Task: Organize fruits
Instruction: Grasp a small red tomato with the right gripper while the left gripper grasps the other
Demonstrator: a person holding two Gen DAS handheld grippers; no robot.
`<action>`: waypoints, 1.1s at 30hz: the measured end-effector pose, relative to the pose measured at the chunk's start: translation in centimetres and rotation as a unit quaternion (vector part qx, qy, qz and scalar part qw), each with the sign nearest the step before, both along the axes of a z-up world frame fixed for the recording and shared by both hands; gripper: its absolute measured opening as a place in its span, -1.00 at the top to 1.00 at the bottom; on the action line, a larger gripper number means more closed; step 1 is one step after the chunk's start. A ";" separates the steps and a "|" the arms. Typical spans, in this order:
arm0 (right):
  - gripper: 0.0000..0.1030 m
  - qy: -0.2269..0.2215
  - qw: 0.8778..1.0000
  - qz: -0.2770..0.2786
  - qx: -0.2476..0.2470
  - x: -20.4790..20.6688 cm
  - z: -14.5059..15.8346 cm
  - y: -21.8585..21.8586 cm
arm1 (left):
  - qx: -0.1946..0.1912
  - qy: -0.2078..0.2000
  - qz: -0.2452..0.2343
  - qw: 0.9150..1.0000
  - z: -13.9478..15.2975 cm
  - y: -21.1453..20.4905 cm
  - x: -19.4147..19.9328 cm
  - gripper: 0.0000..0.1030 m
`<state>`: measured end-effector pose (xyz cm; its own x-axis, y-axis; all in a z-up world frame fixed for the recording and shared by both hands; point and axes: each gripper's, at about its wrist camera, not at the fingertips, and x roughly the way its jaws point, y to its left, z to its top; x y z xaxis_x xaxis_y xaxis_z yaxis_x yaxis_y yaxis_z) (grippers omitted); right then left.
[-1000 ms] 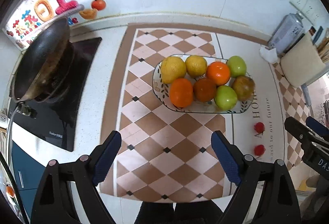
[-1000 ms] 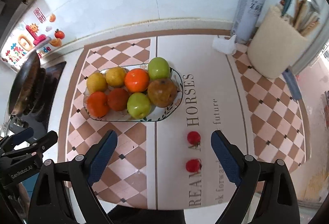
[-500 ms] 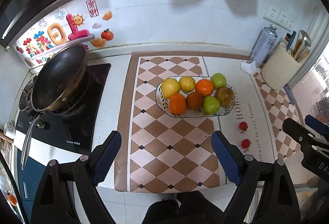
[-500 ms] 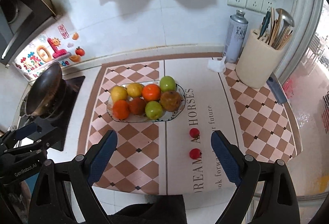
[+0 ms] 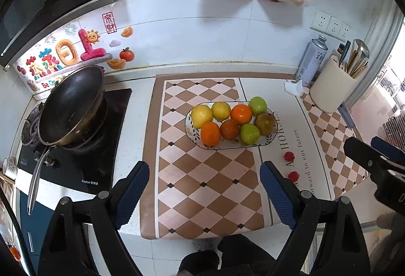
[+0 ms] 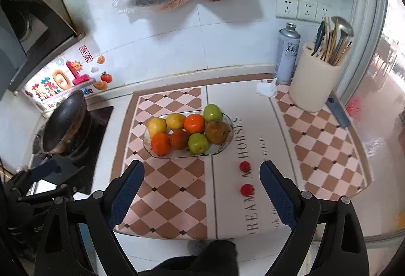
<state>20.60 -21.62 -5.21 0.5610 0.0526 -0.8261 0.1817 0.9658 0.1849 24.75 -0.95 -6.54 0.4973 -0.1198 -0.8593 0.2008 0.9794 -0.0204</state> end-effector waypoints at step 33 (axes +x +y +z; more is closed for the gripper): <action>0.34 0.192 0.974 -0.044 0.112 3.5 -27.1 -15.3 | 0.049 0.217 -0.072 0.972 -20.0 -19.9 9.7 -1.00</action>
